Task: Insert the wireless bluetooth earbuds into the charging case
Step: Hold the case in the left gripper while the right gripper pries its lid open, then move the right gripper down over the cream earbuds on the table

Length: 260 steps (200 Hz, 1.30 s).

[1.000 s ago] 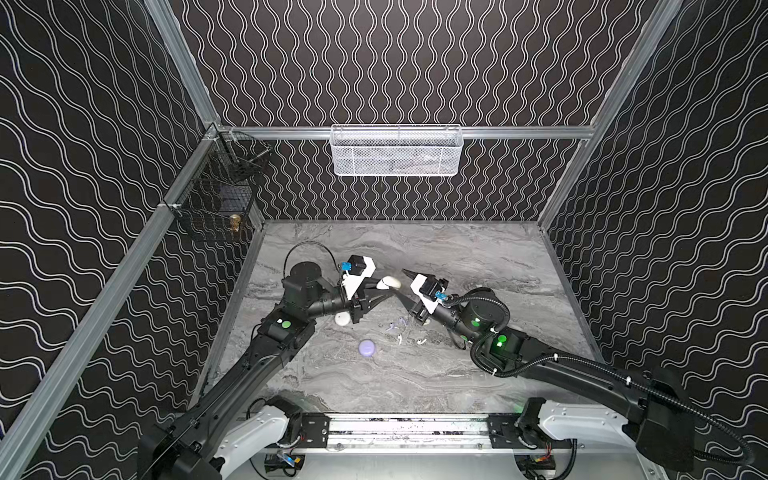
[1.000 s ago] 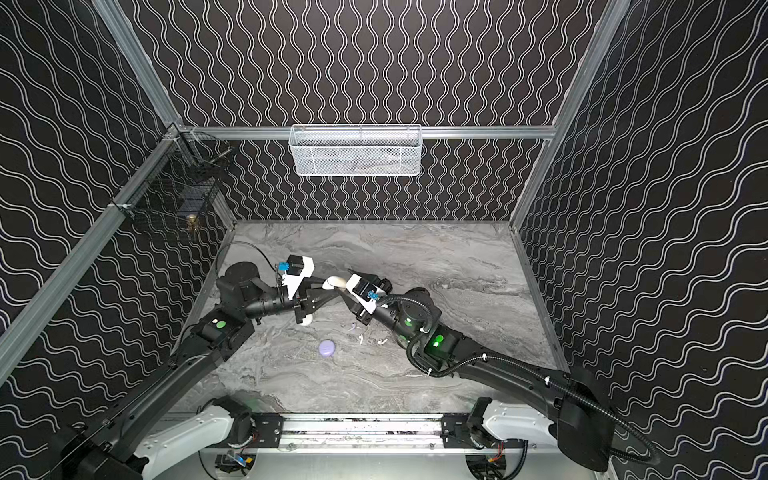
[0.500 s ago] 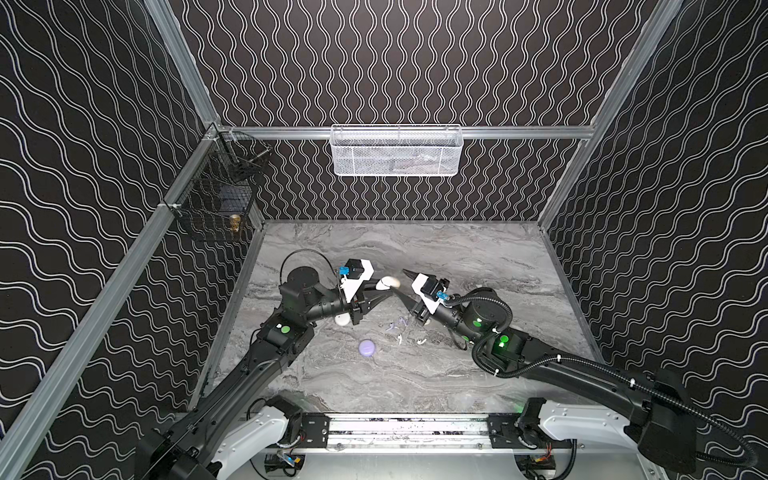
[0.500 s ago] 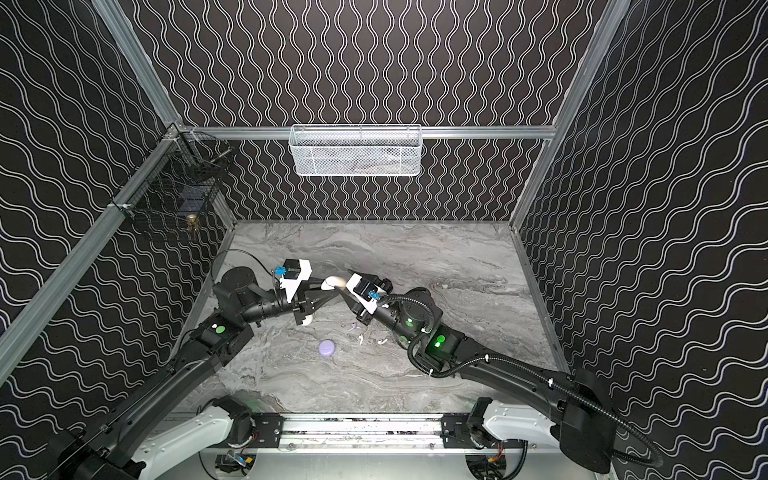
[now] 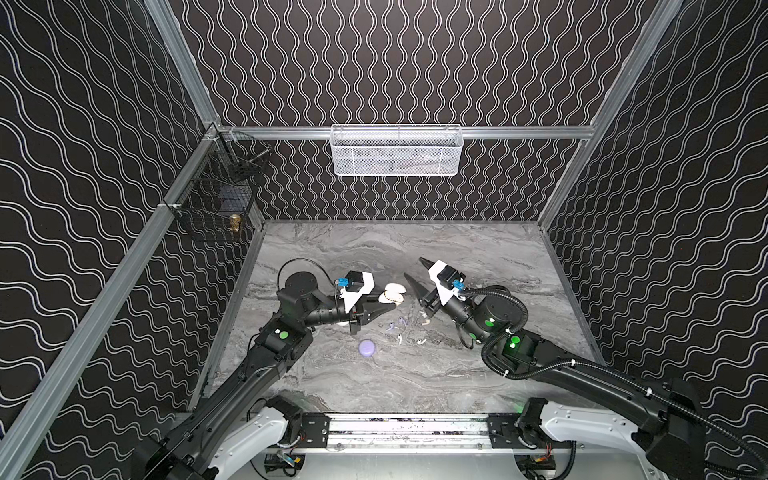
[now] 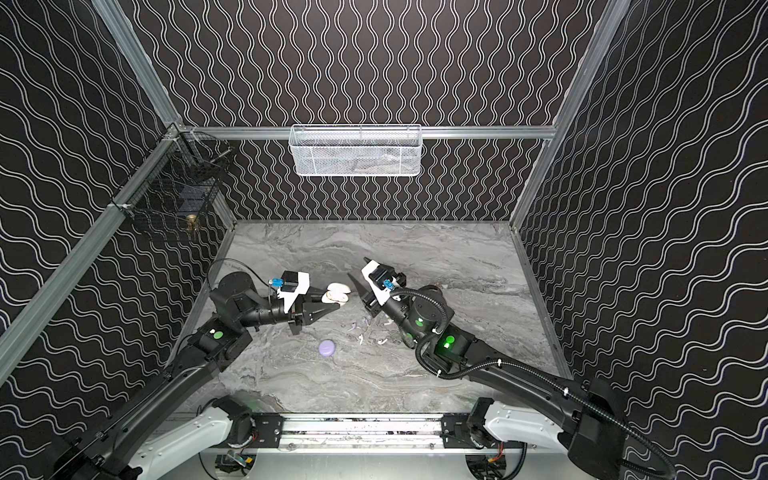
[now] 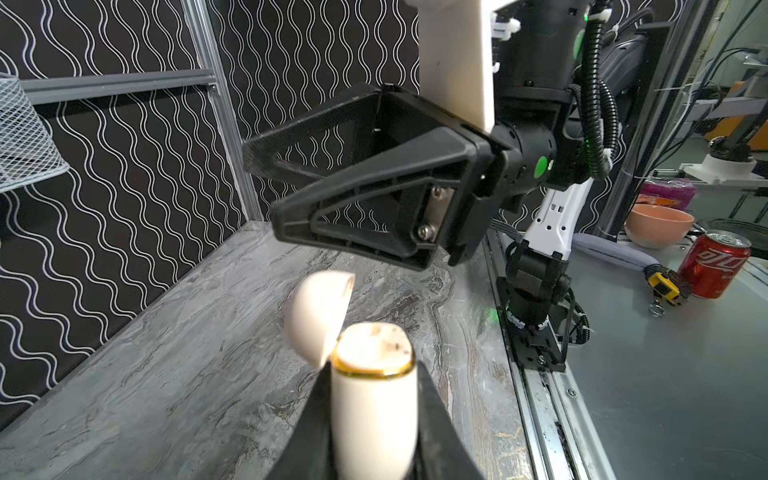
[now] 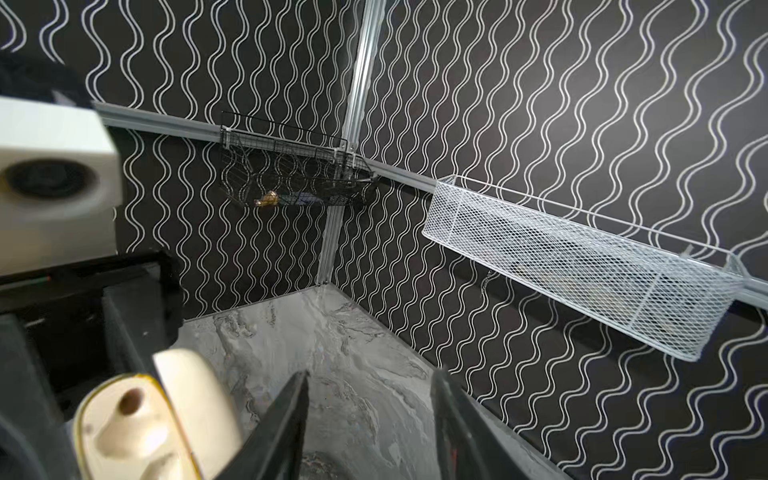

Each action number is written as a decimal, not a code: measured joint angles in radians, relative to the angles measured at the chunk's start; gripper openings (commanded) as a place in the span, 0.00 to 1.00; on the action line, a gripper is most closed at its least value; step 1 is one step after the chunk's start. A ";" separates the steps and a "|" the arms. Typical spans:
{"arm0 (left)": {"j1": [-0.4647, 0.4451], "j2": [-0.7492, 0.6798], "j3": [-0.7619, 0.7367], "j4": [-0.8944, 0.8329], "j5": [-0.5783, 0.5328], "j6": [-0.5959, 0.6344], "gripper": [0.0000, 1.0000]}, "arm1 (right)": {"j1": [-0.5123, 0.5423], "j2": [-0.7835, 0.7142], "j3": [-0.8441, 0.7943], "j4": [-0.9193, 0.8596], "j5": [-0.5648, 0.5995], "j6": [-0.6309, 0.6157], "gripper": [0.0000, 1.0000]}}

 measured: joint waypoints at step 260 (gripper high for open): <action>0.209 0.027 -0.461 0.704 -0.066 -0.343 0.00 | -0.195 0.128 -0.150 -0.680 0.015 0.946 0.63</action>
